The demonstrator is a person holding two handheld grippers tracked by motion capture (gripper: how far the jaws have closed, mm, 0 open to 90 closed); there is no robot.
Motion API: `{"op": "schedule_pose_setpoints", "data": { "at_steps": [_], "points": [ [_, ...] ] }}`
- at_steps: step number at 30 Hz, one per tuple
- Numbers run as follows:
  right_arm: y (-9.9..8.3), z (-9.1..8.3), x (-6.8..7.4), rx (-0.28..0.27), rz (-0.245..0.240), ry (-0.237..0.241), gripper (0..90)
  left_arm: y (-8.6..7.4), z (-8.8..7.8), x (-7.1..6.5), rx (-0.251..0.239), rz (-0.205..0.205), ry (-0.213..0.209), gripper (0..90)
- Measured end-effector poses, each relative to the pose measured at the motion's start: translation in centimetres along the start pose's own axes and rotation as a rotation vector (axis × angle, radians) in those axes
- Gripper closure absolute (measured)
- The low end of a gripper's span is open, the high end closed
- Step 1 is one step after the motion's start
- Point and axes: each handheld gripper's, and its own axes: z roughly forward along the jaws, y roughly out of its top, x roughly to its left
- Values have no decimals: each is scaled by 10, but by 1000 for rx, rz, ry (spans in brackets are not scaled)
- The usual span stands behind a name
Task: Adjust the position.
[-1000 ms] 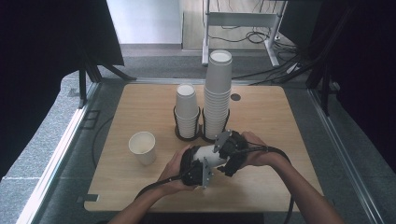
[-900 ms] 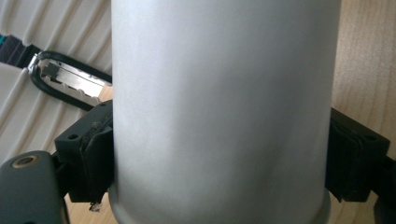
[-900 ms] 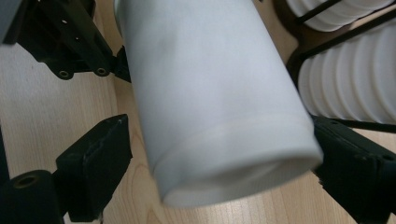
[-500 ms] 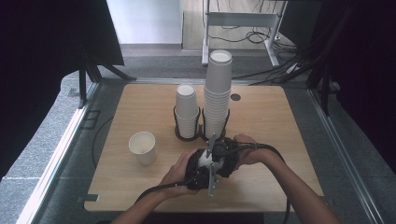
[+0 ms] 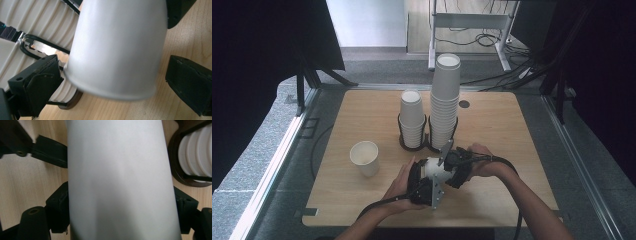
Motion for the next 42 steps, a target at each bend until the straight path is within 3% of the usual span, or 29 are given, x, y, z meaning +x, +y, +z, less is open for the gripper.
{"op": "schedule_pose_setpoints", "data": {
  "at_steps": [6, 11, 16, 21, 26, 30, 35, 38, 42],
  "points": [
    [-14, 6, -2, -96, 89, -8, 217, -1, -12, 6, -5, -54, 4, 0],
    [-24, 8, -2, -182, 161, -19, 217, -5, -19, 13, 2, -134, -22, 4],
    [-29, 3, 1, -304, 219, -27, 216, -14, -27, 24, -19, -291, -59, 15],
    [-32, 0, 7, -409, 265, -67, 215, -17, -35, 37, -57, -447, -114, 27],
    [-36, 0, 13, -512, 312, -108, 215, -18, -41, 46, -93, -565, -162, 41],
    [-40, 3, 18, -572, 347, -135, 215, -22, -41, 54, -128, -685, -220, 45],
    [-45, 2, 24, -665, 392, -142, 215, -30, -40, 61, -151, -802, -262, 53],
    [-46, 4, 28, -709, 413, -148, 215, -35, -39, 63, -159, -847, -287, 54],
    [-47, 9, 33, -750, 425, -150, 215, -40, -39, 61, -179, -857, -310, 58]
  ]
}}
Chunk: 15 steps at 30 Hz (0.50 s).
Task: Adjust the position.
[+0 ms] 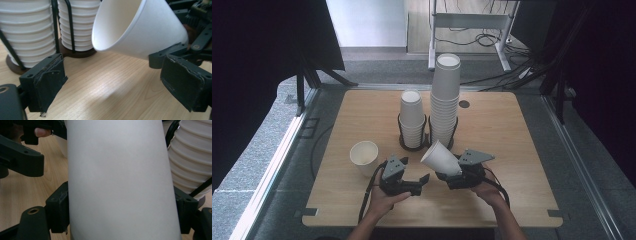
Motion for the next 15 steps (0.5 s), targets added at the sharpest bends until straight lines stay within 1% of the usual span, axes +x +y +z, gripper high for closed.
{"op": "schedule_pose_setpoints", "data": {
  "at_steps": [2, 5, 7, 9, 11, 12, 15],
  "points": [
    [-4, 1, 1, -11, -2, -6, 215, -1, 0, 0, -1, 3, -2, 56],
    [-7, -1, 1, -40, 14, -7, 215, -3, 0, 1, -3, -17, -14, 57],
    [-9, -3, 2, -70, 29, 7, 215, -3, 0, 2, -7, -35, -19, 58],
    [-12, -4, 4, -92, 43, 49, 214, -4, 0, 3, -16, -54, -32, 60],
    [-14, -4, 7, -93, 36, 46, 214, -6, 0, 3, -25, -73, -47, 60],
    [-14, -4, 8, -98, 41, 49, 214, -6, 1, 3, -26, -77, -49, 59],
    [-17, -4, 11, -126, 50, 53, 213, -6, 1, 2, -25, -76, -52, 59]
  ]
}}
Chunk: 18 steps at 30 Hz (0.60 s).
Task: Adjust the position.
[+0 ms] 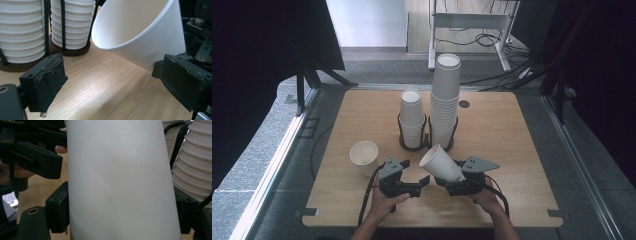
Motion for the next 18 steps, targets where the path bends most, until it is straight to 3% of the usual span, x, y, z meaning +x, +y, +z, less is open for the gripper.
{"op": "schedule_pose_setpoints", "data": {
  "at_steps": [7, 18],
  "points": [
    [-6, 3, 4, -14, 1, -17, 213, -1, 0, 0, -13, -21, -31, 58],
    [-10, -1, 3, -99, 21, -55, 212, 0, 1, 1, -25, -56, -62, 56]
  ]
}}
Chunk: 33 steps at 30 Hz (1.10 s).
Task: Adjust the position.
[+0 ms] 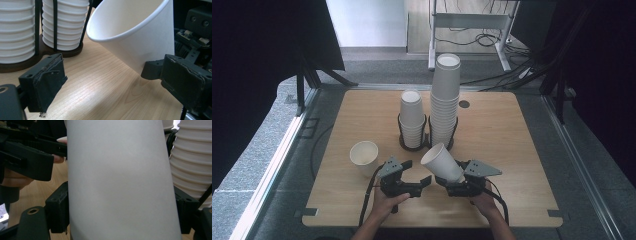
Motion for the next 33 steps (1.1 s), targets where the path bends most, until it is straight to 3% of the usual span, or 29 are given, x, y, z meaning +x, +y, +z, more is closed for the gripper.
{"op": "schedule_pose_setpoints", "data": {
  "at_steps": [10, 16, 21, 27, 29, 33],
  "points": [
    [-1, -1, 5, -76, 7, 10, 212, 2, 2, 0, -24, -65, -68, 43],
    [-2, 2, 10, -93, 8, 8, 213, 9, 8, -2, -34, -108, -142, 38],
    [0, 6, 19, -100, -29, 5, 213, 21, 17, -4, -46, -120, -162, 32],
    [-4, 14, 27, -66, -75, -4, 214, 25, 29, -2, -59, -145, -189, 66],
    [-4, 15, 26, -66, -65, -4, 213, 25, 30, -2, -65, -136, -187, 91],
    [-5, 15, 24, -56, -69, -2, 207, 24, 30, -7, -67, -78, -163, 111]
  ]
}}
